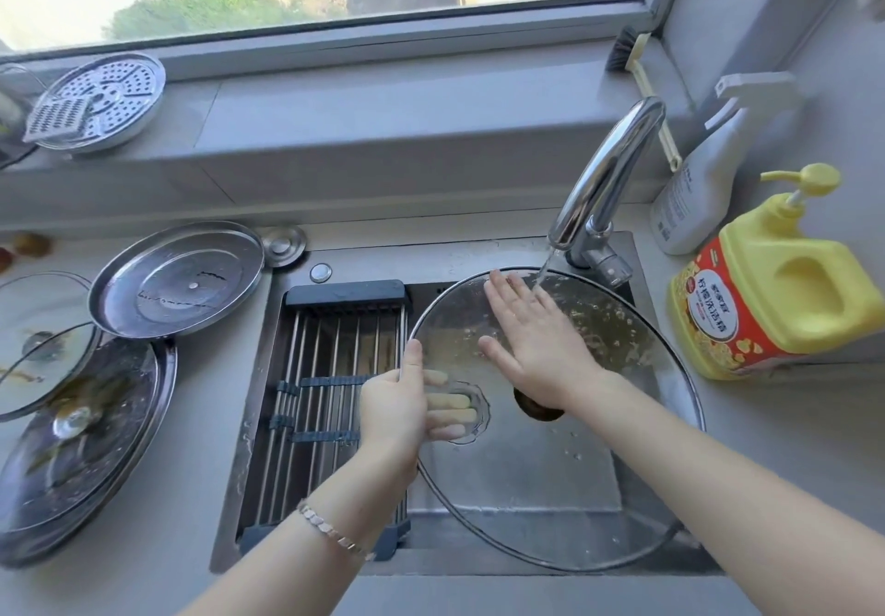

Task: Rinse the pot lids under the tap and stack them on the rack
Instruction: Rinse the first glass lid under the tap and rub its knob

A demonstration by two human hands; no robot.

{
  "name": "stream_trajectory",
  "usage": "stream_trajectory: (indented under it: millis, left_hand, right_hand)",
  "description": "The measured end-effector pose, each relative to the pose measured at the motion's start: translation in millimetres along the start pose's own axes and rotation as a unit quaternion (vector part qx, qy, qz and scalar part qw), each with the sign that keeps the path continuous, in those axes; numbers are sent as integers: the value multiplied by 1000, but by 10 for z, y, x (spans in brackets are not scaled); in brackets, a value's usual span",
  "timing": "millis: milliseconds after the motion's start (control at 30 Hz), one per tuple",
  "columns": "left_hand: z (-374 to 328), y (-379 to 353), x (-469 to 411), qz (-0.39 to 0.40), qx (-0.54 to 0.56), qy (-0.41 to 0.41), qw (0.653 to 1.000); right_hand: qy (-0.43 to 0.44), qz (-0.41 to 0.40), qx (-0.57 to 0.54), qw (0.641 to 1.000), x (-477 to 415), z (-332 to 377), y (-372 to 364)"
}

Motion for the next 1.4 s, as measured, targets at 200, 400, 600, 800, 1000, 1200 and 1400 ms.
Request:
stream_trajectory:
  millis: [200,400,600,800,1000,1200,1400]
  left_hand:
    - [-122,-10,-22,-7,-1,-42,999]
    - [-378,205,-68,-55,7,-146,988]
    - [-709,205,60,-67,-62,-279,956]
    - [-474,195,-30,-50,10,-179,983]
    - [-165,42,-93,-45,65,-122,989]
    - [-70,33,-191,-34,187,-82,978]
    - [-304,67,-224,8,170,-144,975]
  right_hand:
    - [-9,-16,-18,1000,-73,-18,-1]
    - [-110,16,-16,994,317,-466,-393]
    - [-221,49,-87,970,641,-494,-505]
    - [-195,-46,-146,969,84,-139,-151]
    - [-61,-140,-40,987,-280,509,428]
    - [200,-144,59,967,407,961,163]
    - [238,-136,164,948,530,444,-68]
Point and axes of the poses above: each hand's wrist, its own x-axis away from the middle knuckle, its own y-axis out of the back of the hand, z = x × y, the point moved 8 cm from there along -x, towards the middle knuckle, and after that the axes turned 15 degrees about x, right-handed, at the moved point
